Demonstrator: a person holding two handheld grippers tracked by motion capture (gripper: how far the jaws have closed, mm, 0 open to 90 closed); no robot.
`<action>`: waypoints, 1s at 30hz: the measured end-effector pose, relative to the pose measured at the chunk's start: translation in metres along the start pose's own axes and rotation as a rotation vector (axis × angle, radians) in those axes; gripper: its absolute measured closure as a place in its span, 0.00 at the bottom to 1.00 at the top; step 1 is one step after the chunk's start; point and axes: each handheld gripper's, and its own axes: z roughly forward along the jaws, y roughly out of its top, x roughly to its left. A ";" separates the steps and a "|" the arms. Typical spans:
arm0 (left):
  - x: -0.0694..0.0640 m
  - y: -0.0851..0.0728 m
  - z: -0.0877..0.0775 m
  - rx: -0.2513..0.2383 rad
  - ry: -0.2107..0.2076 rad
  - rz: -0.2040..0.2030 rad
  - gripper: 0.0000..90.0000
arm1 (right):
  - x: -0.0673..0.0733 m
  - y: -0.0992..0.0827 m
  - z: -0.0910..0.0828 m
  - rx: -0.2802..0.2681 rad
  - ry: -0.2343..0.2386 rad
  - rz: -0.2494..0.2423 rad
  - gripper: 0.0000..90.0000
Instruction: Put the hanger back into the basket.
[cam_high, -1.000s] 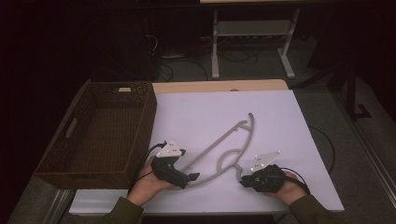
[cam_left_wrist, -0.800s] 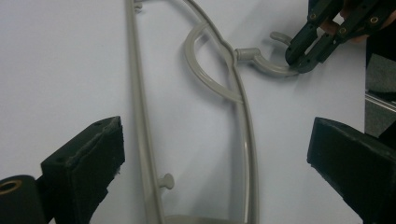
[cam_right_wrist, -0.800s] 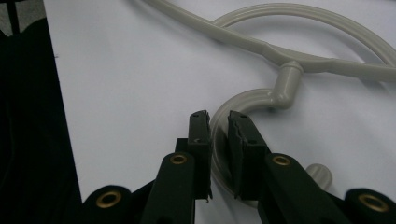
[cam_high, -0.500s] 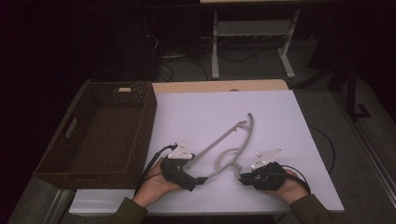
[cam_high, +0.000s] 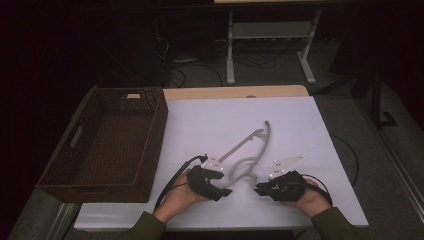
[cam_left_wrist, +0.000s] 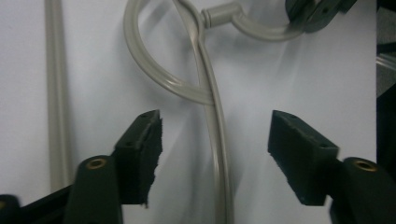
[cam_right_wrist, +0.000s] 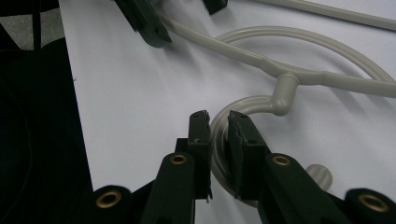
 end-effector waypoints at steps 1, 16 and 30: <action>0.000 0.000 0.001 0.006 -0.004 -0.001 0.44 | 0.000 0.001 0.000 0.000 0.002 0.004 0.88; 0.005 0.010 0.012 0.078 -0.033 -0.024 0.72 | 0.000 0.004 -0.005 -0.023 0.000 -0.004 0.88; 0.008 0.014 0.014 0.097 -0.050 -0.031 0.88 | 0.000 0.004 -0.006 -0.038 0.003 -0.012 0.88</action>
